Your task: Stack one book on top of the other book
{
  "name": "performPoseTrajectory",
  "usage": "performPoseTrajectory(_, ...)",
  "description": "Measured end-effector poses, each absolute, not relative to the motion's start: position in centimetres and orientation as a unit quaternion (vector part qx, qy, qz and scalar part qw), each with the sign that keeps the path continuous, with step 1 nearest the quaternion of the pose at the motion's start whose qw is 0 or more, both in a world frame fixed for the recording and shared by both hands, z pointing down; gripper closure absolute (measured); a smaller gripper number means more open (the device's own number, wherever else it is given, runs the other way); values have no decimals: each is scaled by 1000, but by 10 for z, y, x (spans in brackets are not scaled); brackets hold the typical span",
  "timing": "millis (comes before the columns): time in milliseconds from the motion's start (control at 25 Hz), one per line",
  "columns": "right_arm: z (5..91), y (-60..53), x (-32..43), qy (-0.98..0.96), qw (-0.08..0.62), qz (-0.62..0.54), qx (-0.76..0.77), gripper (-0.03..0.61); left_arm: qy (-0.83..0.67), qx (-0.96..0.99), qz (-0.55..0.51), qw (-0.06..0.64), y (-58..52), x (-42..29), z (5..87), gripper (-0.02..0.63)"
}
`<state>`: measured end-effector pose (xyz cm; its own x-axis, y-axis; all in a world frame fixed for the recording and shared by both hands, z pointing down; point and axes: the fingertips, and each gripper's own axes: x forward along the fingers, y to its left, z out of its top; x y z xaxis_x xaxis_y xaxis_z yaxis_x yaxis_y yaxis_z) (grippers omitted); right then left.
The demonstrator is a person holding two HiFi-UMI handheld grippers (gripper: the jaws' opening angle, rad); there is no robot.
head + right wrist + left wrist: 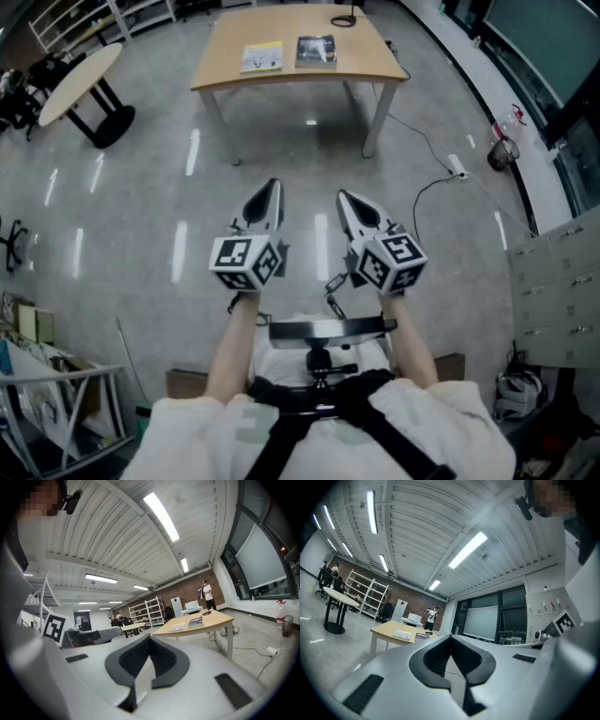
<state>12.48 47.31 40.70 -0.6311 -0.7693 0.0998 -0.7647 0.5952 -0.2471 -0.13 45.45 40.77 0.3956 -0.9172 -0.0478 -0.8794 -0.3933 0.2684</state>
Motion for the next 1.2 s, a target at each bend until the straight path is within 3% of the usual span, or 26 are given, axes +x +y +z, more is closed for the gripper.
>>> performPoseTrajectory(800,410,453,187,888,66,-171,-421,577,-564,813,-99,103,445,14,417,601)
performPoseTrajectory(1200,453,334,191,889,19,-172,-424,577,-591,789,-94,141,336,-4,462,601)
